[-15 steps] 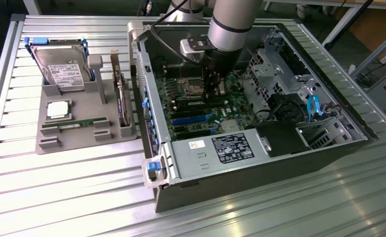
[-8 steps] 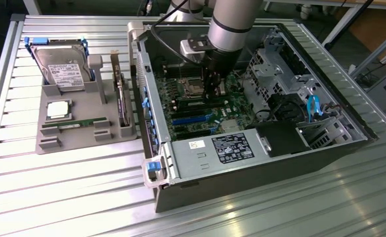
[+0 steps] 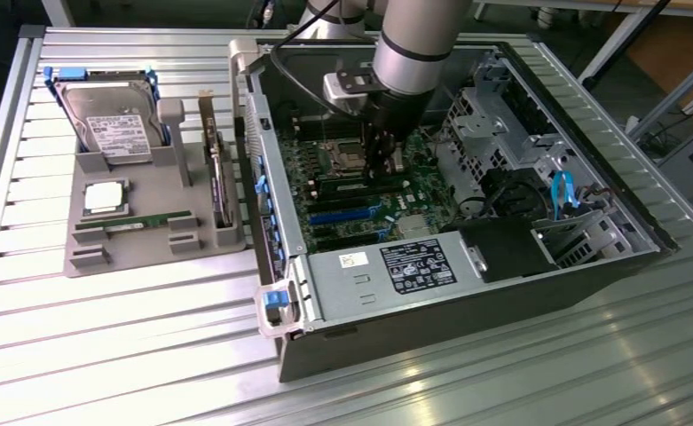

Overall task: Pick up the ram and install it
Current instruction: 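Insert the ram into the slot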

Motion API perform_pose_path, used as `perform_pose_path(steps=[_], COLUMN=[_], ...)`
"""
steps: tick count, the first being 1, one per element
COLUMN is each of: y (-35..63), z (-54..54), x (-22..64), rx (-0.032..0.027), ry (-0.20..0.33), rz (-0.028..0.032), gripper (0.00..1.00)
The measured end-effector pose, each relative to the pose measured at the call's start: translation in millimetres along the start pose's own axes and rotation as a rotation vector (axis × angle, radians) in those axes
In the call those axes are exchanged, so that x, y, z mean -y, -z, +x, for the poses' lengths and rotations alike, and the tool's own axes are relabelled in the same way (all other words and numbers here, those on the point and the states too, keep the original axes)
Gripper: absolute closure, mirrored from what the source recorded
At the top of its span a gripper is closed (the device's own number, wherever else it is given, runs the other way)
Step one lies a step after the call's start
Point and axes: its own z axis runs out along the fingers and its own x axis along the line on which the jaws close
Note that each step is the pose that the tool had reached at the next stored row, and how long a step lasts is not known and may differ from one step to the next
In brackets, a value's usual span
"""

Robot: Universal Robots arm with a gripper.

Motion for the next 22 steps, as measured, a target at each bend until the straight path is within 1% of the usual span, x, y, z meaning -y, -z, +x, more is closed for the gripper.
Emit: perform_pose_path(steps=[4, 5, 8, 10, 11, 12, 15, 16, 17, 19, 21, 22], y=[-0.1, -0.1, 0.9, 6.7, 12.7, 15.5, 21.1, 22.4, 23.4, 24.2, 24.6, 24.6], z=[0.0, 0.0, 0.0, 0.0, 0.2, 0.1, -1.2, -1.4, -1.6, -1.7, -1.6, -1.6], x=[0.0, 0.0, 0.1, 0.1, 0.1, 0.2, 0.2, 0.3, 0.3, 0.6, 3.9, 9.5], rx=[0.0001, 0.0001, -0.0014, -0.0013, -0.0015, -0.0015, -0.0026, -0.0029, -0.003, -0.0028, -0.0031, -0.003], ry=[0.0, 0.0, 0.0, 0.0, 0.0, 0.0, 0.0, 0.0, 0.0, 0.0, 0.0, 0.0], rz=[0.0001, 0.0001, 0.0, 0.0002, 0.0001, 0.0001, 0.0001, 0.0001, 0.0001, 0.0003, -0.0003, -0.0018], gripper=[0.87, 0.8, 0.8, 0.8, 0.8, 0.8, 0.82, 0.88, 0.9, 0.9, 0.9, 0.9])
